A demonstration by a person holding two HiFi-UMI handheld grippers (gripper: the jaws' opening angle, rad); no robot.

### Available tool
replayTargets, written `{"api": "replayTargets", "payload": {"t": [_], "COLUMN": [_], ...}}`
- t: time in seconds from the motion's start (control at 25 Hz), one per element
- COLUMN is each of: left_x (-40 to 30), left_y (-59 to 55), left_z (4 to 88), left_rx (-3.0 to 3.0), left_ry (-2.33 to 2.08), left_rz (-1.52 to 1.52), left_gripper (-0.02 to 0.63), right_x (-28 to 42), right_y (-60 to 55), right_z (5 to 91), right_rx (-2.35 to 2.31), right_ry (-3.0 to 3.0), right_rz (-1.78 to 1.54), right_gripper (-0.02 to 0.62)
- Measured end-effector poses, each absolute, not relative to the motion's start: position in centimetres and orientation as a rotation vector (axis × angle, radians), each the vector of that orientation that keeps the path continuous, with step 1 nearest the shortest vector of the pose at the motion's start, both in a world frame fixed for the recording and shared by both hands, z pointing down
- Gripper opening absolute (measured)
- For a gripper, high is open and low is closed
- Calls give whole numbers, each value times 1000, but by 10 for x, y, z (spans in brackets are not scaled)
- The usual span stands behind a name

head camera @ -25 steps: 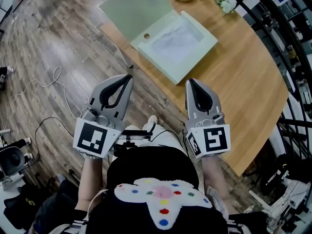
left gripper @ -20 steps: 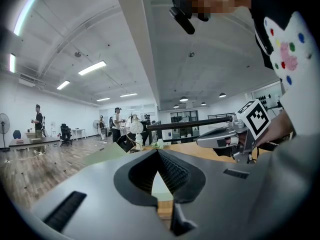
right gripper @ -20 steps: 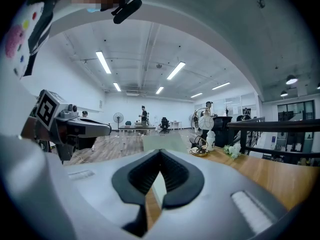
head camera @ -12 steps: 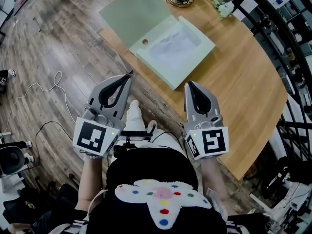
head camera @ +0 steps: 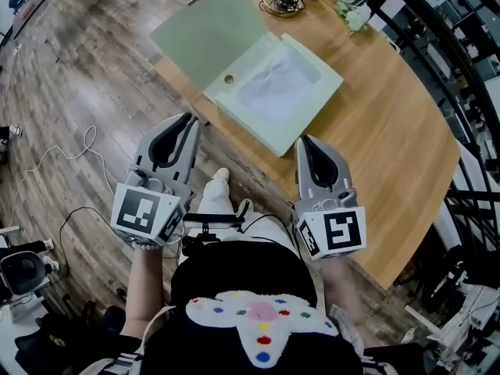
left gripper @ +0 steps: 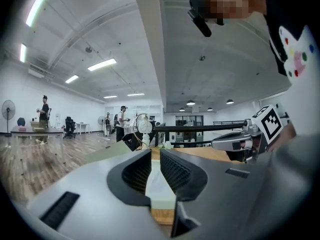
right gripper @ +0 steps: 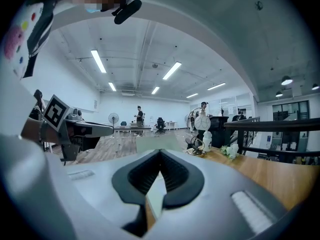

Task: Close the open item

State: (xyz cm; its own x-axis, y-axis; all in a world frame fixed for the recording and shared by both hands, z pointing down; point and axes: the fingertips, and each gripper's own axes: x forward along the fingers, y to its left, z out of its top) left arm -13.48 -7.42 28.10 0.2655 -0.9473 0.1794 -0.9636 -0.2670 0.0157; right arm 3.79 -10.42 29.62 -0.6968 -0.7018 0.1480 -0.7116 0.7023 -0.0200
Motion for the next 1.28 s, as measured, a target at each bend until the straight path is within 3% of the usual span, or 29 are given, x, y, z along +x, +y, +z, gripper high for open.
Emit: {"api": "replayTargets", "payload": {"t": [0.12,0.32,1.28], "left_x": [-154,-188,-291], "left_y": [-90,-117,-229], "left_z": [289,307,431], "left_rx": [2355,2256,2013], "left_ry": [-1796,-1757,-1665], "left_rz": [141,32,109], "left_gripper": [102,155,212], "right_x": [31,23,-11], "right_y": [-113,-129,-178], "right_z": [299,305,328], "right_rx": [1171,1200,1322], "right_ry": [-2762,-2732,-2589], "right_rz": [124,144,212], "right_gripper": [9,8,9]}}
